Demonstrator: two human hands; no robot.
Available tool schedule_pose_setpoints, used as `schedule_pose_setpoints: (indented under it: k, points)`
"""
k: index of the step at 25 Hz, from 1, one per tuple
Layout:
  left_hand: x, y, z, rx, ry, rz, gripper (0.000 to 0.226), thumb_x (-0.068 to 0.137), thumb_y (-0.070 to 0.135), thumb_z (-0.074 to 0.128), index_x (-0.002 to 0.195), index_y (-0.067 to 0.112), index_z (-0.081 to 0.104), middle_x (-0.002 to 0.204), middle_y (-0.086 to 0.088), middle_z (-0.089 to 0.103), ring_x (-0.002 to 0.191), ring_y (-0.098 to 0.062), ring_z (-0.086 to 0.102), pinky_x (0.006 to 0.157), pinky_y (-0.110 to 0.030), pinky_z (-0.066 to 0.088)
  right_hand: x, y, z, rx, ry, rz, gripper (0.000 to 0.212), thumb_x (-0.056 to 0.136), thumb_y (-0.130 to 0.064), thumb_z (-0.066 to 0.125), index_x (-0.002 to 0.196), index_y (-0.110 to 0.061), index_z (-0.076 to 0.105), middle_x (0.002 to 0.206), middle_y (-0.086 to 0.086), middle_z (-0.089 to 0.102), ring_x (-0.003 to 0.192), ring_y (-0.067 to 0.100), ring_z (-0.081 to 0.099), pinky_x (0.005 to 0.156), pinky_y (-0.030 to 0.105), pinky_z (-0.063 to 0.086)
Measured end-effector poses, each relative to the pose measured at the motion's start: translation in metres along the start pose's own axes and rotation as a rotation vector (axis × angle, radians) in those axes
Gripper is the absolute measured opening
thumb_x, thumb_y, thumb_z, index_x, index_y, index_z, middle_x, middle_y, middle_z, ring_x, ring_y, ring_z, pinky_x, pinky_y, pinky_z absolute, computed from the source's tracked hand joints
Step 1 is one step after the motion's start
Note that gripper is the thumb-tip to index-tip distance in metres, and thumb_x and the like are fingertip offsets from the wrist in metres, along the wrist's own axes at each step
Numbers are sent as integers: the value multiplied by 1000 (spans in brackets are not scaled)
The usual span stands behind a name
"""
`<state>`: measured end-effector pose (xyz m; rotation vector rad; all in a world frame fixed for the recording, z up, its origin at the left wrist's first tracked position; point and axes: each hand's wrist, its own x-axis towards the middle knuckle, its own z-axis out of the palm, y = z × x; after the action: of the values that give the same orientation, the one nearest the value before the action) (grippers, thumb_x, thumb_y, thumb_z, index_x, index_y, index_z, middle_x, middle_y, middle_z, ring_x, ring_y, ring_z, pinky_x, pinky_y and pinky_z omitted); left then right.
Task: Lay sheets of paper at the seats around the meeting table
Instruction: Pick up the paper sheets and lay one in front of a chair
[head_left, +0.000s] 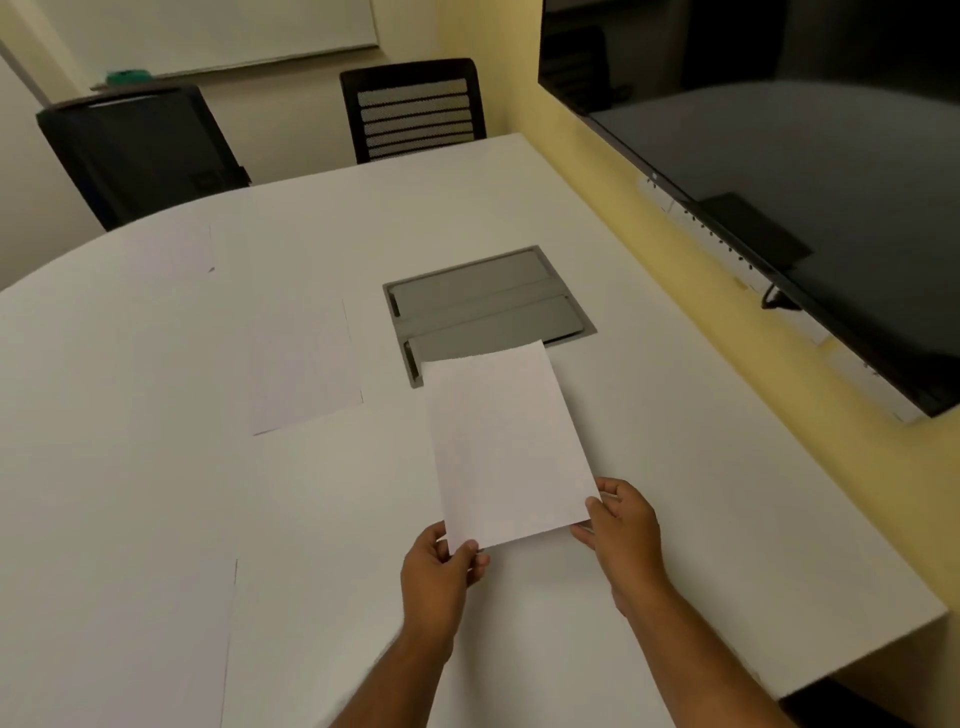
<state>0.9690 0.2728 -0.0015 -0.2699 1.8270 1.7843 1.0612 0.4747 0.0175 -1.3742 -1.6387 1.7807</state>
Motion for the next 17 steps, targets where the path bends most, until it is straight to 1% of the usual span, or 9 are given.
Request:
schedule_pose_setpoints:
  k: [4, 7, 8, 10, 12, 13, 14, 15, 17]
  points:
    - [-19, -25, 24, 58, 34, -75, 30, 92, -2, 69, 114, 18, 63, 91, -13, 80, 77, -30, 79, 70, -31, 63, 4, 26, -33, -110, 64, 54, 26, 99, 0, 55, 117, -13, 69, 110, 7, 75, 89, 23, 77, 72, 32, 67]
    - [-29, -45, 37, 112, 63, -126, 32, 87, -3, 73, 112, 12, 60, 96, -17, 77, 75, -31, 79, 68, -37, 65, 10, 37, -52, -214, 83, 51, 28, 97, 1, 58, 121, -13, 67, 114, 9, 72, 84, 25, 77, 64, 27, 65]
    - [-34, -51, 42, 137, 70, -137, 35, 85, -3, 74, 112, 11, 58, 95, -17, 76, 74, -31, 79, 70, -42, 66, 13, 38, -60, -251, 80, 45, 29, 97, 0, 59, 122, -14, 66, 113, 10, 72, 83, 25, 77, 65, 29, 65]
    - [-39, -61, 47, 182, 65, -155, 42, 82, -1, 75, 114, 14, 52, 95, -20, 74, 68, -30, 76, 72, -48, 66, 17, 39, -70, -320, 76, 29, 31, 97, 0, 59, 123, -15, 65, 103, 7, 71, 76, 24, 76, 70, 39, 67]
    - [-46, -68, 53, 223, 49, -152, 46, 83, 2, 75, 117, 17, 47, 98, -21, 69, 63, -27, 69, 66, -46, 65, 21, 40, -80, -390, 60, 12, 31, 97, -1, 59, 124, -14, 64, 90, -1, 66, 71, 24, 75, 73, 44, 67]
    - [-50, -70, 54, 305, 44, -122, 48, 84, 7, 76, 120, 18, 46, 99, -16, 66, 65, -23, 67, 65, -44, 64, 22, 41, -83, -418, 48, 6, 31, 97, -1, 59, 124, -13, 63, 87, -2, 66, 71, 25, 75, 74, 45, 66]
    - [-52, -70, 55, 476, 47, -57, 49, 85, 14, 76, 123, 20, 46, 102, -7, 63, 74, -19, 66, 68, -43, 62, 22, 42, -85, -449, 35, -2, 31, 97, -2, 60, 126, -13, 62, 89, 2, 69, 74, 28, 75, 76, 46, 66]
    - [-54, -70, 54, 719, 47, 33, 51, 86, 21, 75, 128, 24, 47, 111, 1, 60, 90, -16, 65, 74, -39, 60, 21, 44, -86, -496, 16, -15, 32, 97, -3, 61, 128, -12, 61, 96, 8, 72, 80, 31, 75, 79, 45, 65]
    - [-55, -72, 51, 1161, -18, 241, 60, 87, 28, 69, 141, 30, 44, 141, 8, 46, 126, -16, 50, 90, -34, 53, 18, 48, -89, -660, -32, -70, 38, 97, -9, 66, 134, -12, 59, 119, 14, 73, 98, 32, 73, 86, 40, 62]
